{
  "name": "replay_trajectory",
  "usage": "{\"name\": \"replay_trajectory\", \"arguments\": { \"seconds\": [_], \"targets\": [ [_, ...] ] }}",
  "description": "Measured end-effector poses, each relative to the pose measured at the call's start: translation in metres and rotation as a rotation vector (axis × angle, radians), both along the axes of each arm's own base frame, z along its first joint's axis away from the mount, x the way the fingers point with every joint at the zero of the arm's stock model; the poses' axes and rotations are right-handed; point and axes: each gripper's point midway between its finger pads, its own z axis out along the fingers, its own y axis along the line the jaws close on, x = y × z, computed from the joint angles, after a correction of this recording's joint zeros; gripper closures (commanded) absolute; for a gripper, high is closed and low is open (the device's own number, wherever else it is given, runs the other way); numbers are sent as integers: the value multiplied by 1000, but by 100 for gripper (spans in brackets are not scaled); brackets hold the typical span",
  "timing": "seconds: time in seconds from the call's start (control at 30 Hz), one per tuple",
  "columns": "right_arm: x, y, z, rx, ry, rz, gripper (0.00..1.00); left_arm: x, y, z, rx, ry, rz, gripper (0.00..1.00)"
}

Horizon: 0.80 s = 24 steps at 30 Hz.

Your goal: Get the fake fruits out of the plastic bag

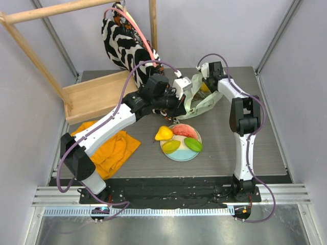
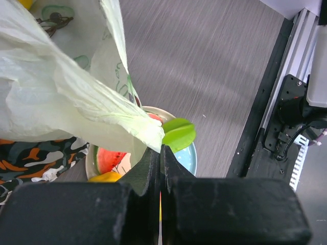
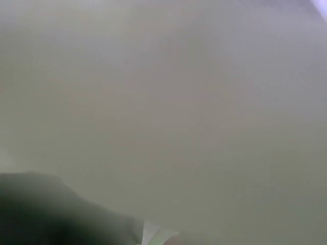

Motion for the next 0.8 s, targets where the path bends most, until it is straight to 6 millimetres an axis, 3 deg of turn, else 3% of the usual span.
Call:
{"name": "replay_trajectory", "arguments": {
  "seconds": [0.07, 0.17, 0.3, 0.37, 0.43, 0.63, 0.73, 0.77, 0.8],
  "targets": [
    [-16, 3, -1, 39, 32, 4, 75, 0, 0, -1, 1, -1, -1, 100],
    [-60, 5, 1, 86, 99, 4, 77, 1, 0, -2, 6, -4, -3, 100],
    [-131, 5, 22, 139, 145, 11, 75, 1, 2, -11, 29, -15, -11, 100],
    [-159, 5, 34, 162, 136, 10, 73, 0, 4, -21, 55, -15, -10, 100],
    [-174, 4, 40, 173, 125, 10, 71, 0, 6, -27, 72, -17, -10, 100],
    [-243, -3, 22, 186, 190, -18, 62, 1, 13, -44, 128, -39, -4, 100],
    [-257, -5, 15, 190, 222, -33, 55, 2, 15, -48, 140, -39, -1, 100],
    [-255, -5, 14, 190, 223, -32, 50, 2, 15, -48, 142, -39, 0, 100],
    [-251, -4, 16, 189, 222, -31, 37, 2, 15, -48, 142, -40, 1, 100]
  ]
}}
